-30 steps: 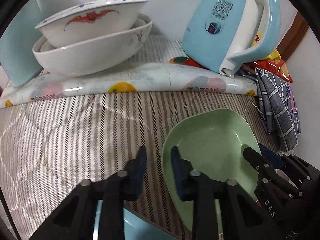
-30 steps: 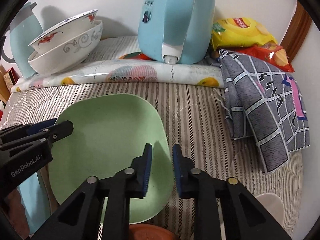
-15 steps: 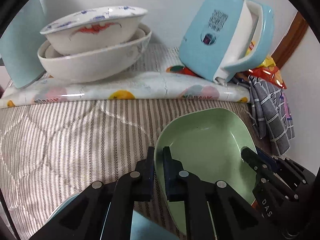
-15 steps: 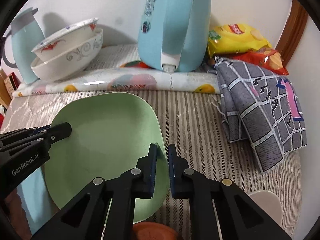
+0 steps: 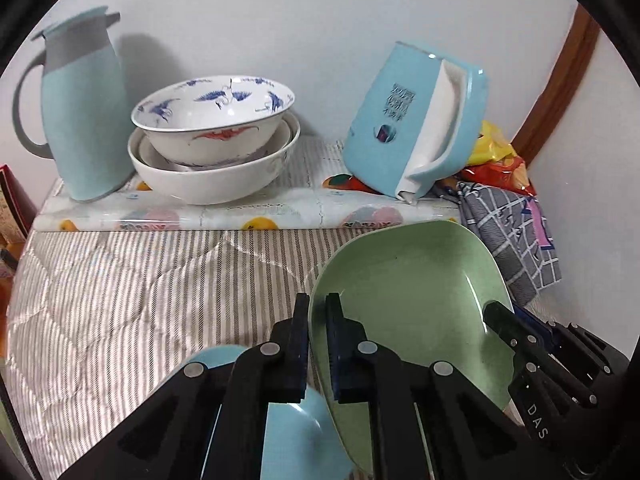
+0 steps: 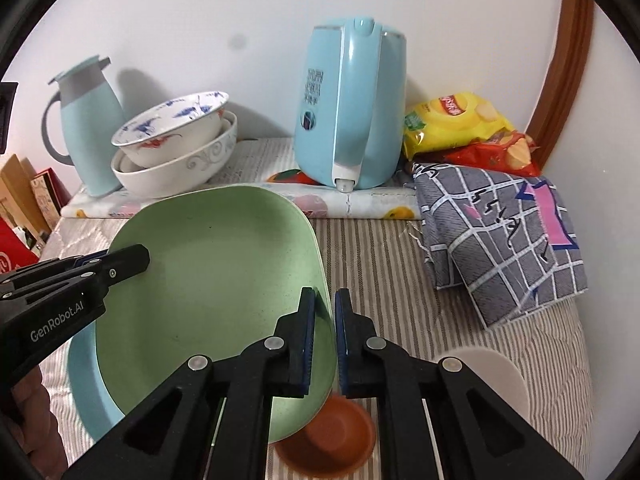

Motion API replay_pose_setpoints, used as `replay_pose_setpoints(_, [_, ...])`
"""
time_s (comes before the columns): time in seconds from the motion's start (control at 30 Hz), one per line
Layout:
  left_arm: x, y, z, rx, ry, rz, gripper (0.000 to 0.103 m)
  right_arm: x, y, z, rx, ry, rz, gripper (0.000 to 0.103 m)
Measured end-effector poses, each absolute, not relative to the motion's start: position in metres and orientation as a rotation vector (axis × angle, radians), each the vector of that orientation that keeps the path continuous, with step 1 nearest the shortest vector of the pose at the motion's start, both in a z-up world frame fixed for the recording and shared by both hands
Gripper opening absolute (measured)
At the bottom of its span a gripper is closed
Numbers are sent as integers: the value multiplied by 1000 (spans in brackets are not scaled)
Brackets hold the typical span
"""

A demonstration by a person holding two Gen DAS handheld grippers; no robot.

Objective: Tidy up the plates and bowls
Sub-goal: 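Carry the pale-green plate with both tools onto the light-blue plate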

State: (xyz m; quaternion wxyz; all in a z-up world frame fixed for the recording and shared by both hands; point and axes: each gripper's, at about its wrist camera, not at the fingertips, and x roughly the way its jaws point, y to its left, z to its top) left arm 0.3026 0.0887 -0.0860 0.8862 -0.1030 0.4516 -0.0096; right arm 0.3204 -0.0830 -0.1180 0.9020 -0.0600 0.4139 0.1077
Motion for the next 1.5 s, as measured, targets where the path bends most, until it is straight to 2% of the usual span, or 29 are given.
replay_pose_setpoints(0.7, [204,73,-57,-208,903,-39,8,215,-110,-93,-69,813,221,8])
replay_pose_setpoints(1.5, [167,98,-69,-225,914,6,8,173,-89,-103,-75,822,257,7])
